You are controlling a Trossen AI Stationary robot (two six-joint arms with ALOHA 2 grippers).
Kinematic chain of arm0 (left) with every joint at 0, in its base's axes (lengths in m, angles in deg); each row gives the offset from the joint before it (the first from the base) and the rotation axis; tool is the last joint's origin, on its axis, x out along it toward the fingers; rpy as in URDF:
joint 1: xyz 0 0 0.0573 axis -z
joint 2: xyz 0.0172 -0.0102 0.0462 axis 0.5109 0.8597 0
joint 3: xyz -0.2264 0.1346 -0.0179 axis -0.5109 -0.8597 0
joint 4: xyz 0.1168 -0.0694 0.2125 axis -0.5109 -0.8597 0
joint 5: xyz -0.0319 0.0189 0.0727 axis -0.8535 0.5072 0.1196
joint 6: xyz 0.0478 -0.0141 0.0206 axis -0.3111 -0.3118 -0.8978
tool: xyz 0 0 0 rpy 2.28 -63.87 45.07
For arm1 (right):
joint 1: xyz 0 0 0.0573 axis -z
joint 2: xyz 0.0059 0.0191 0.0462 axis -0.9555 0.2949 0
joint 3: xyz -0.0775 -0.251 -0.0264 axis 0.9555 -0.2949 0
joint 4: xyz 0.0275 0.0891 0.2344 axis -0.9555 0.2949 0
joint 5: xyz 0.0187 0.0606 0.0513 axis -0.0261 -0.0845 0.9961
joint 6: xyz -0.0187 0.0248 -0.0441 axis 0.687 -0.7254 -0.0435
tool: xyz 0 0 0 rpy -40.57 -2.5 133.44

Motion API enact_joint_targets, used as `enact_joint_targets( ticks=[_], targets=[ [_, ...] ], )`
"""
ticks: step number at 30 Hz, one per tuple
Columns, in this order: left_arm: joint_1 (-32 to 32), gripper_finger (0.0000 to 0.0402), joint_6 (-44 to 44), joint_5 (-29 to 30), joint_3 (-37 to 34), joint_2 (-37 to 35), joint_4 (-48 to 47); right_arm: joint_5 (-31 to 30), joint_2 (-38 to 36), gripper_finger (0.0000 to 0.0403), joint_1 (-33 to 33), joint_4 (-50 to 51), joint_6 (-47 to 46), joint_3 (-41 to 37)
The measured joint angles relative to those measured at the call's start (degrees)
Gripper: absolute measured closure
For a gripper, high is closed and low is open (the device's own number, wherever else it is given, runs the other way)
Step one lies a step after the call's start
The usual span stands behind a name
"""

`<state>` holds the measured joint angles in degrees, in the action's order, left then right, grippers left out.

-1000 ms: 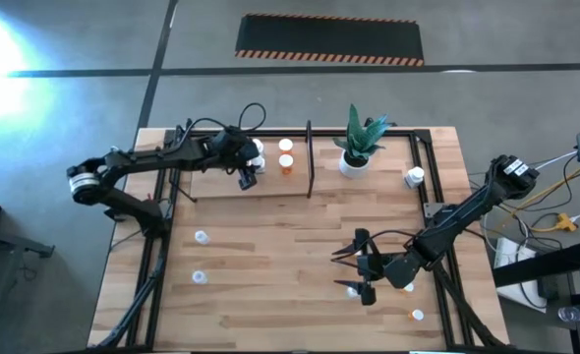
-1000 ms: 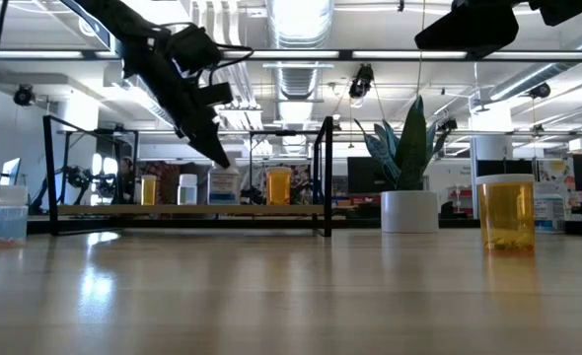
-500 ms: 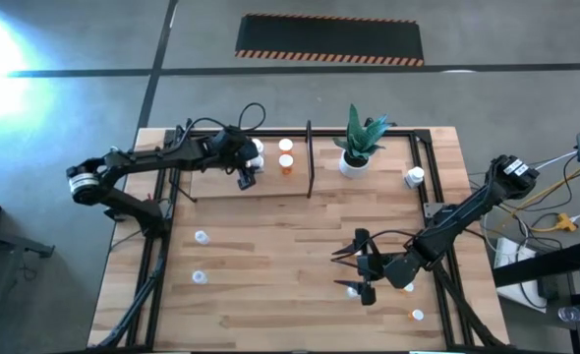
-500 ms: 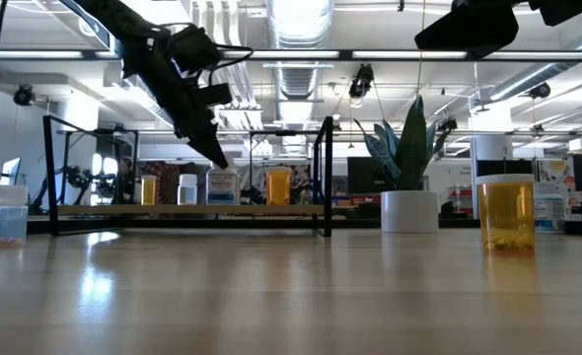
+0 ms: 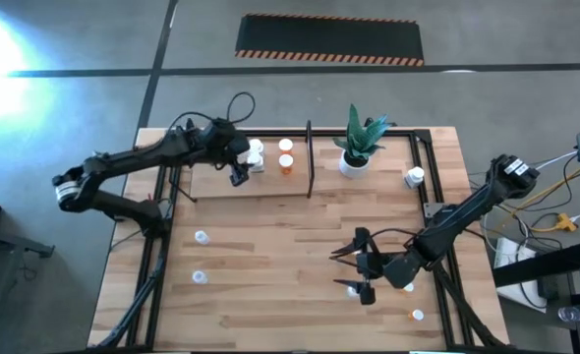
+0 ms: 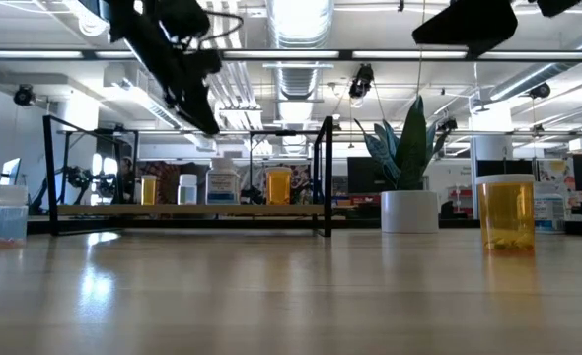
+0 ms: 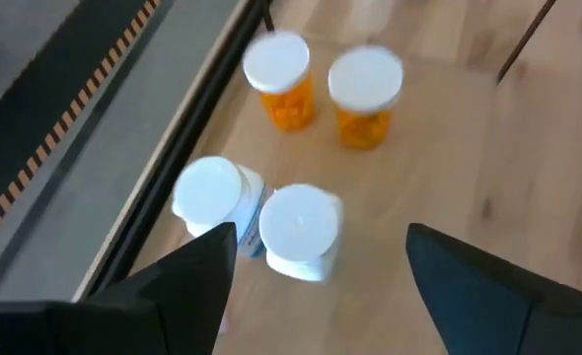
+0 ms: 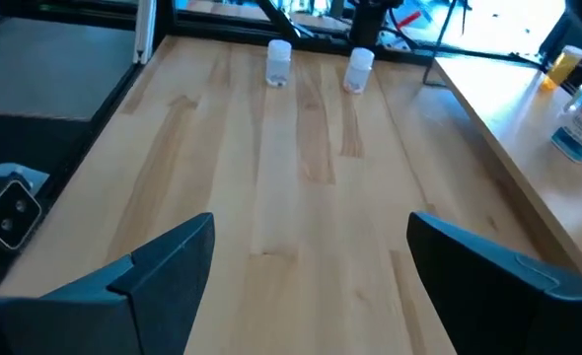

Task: Pick and place medicine bottles onto shelf by color
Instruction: Put the white blue medicine container on the shelf

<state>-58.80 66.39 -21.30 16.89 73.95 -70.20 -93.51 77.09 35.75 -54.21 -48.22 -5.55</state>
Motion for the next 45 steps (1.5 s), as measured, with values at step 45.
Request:
enact_joint_targets(
  ticks=[45],
  targets=[
    [36.5, 0.0123, 8.3, 15.6, -6.4, 6.3, 28.7, 17.0, 4.5, 0.0205, 87.5, 78.8, -8.1, 11.4]
  ],
)
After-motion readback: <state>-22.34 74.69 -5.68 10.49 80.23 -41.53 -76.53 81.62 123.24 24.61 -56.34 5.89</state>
